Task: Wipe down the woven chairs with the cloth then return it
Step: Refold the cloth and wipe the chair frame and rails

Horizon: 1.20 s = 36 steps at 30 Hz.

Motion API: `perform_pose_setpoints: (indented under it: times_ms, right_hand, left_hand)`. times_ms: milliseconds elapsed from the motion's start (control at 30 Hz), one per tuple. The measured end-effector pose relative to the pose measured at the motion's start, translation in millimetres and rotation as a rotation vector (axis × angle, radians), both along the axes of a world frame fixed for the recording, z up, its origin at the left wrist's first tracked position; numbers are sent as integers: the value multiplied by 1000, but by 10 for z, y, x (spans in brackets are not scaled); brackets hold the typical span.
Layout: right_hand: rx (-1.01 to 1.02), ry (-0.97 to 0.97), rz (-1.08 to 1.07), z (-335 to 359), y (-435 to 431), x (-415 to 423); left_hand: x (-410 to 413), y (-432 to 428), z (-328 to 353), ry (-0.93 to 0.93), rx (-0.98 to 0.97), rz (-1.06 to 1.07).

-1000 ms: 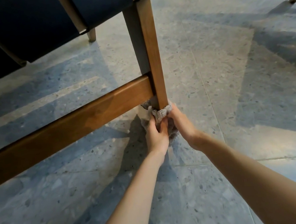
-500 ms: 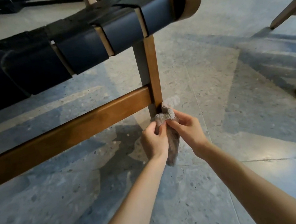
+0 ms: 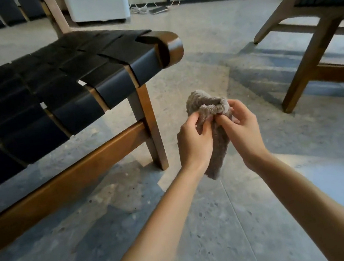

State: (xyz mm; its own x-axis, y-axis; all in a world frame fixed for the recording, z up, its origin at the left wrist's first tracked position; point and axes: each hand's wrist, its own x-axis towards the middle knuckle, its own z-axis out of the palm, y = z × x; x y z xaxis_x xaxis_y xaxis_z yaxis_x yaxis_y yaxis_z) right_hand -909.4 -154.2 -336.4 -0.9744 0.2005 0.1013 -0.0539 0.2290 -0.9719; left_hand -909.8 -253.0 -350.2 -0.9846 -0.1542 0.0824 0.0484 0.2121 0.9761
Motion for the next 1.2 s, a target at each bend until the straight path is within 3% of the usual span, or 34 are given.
perform_pose_setpoints:
  times_ms: [267,533,933,1200]
  right_hand:
    - [142,-201,-102,1046,15,134]
    - [175,-371,-57,2788,-155,297]
    - [306,-345,218,5496,-1179,734]
    - [451,-261,443,6276,-2221,1305]
  left_hand:
    - [45,-119,1013,-187,-120,-284]
    - [162,-418,2662,-279,-110,-332]
    - [751,-1679,5354,-310,-141,-250]
    - [1581,-3051,6208,-219,-293,-241]
